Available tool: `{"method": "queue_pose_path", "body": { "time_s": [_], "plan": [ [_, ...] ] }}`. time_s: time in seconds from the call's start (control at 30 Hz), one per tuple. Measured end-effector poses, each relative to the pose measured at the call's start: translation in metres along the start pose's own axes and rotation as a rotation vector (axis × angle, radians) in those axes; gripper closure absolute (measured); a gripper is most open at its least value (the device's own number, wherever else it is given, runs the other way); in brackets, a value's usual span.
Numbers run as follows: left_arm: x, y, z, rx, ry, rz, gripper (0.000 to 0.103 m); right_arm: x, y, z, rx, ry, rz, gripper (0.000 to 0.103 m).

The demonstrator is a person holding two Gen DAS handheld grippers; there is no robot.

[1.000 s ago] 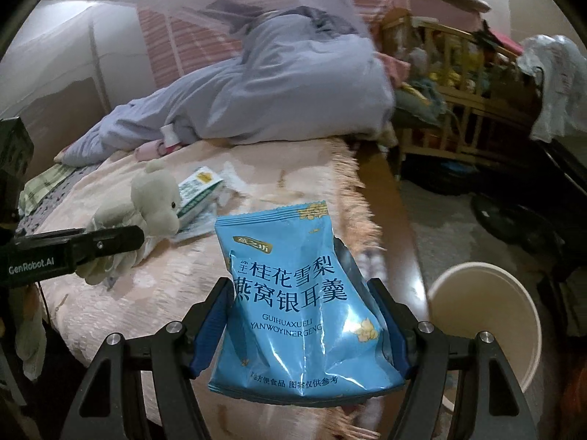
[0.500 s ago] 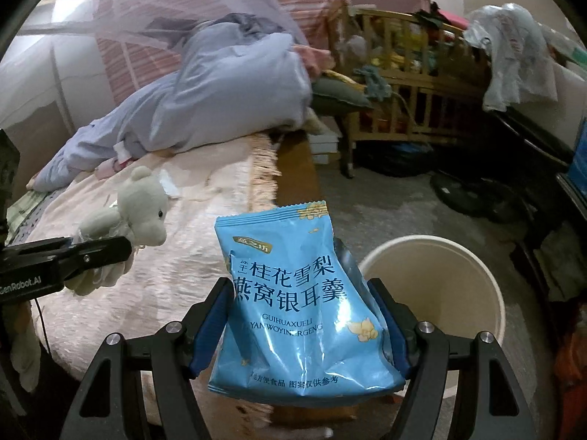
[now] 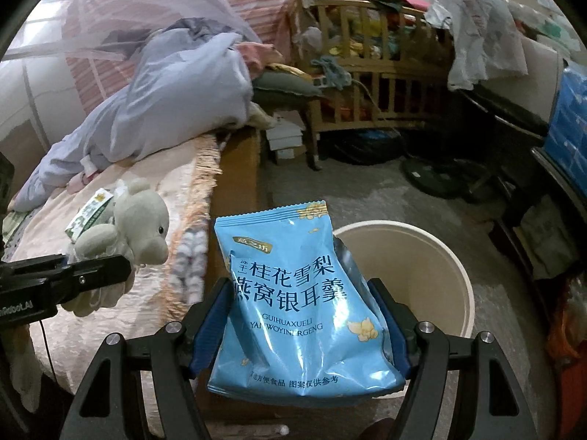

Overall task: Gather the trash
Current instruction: 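Carry the bag and bear over the cream bucket and open both grippers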

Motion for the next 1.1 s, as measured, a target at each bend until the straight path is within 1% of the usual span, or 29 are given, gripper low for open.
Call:
{"method": "queue_pose_path", "body": {
  "time_s": [0.27,0.4,0.6,0.73,0.77,0.87,0.93,1.1],
  "plan": [
    [0.022,-0.032,-0.009,-0.043,-0.019,0.053,0.077,0.033,-0.016,0.001,-0.026,-0.035,0.047,0.031],
    [0.029,-0.051,-0.012,-0.074,-0.011,0.078,0.077,0.048,-0.023,0.006,-0.033,-0.068,0.056,0.031],
    [0.039,-0.077,-0.020,-0.117,0.012,0.121,0.077,0.070,-0.032,0.011,-0.045,-0.100,0.095,0.031],
    [0.041,-0.088,-0.022,-0.126,0.022,0.140,0.076,0.084,-0.036,0.013,-0.050,-0.120,0.146,0.029],
    [0.041,-0.089,-0.022,-0.122,0.023,0.148,0.076,0.089,-0.038,0.013,-0.057,-0.133,0.159,0.029],
    [0.040,-0.091,-0.024,-0.108,0.030,0.171,0.069,0.101,-0.043,0.016,-0.077,-0.183,0.159,0.029],
    [0.039,-0.092,-0.026,-0.106,0.041,0.179,0.061,0.106,-0.046,0.016,-0.085,-0.205,0.162,0.028],
    [0.030,-0.088,-0.025,-0.105,0.054,0.161,0.060,0.104,-0.047,0.014,-0.082,-0.200,0.160,0.027]
  ]
}}
Point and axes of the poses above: each gripper's, at about its wrist camera, not at the fingertips, and y roughly against the way its jaws point, x to its right, z to its underside, the point moved 5 cm from there along -y, roughly the way its jaws point, and after that the axes turned 2 degrees about z, right-handed, at the moved point
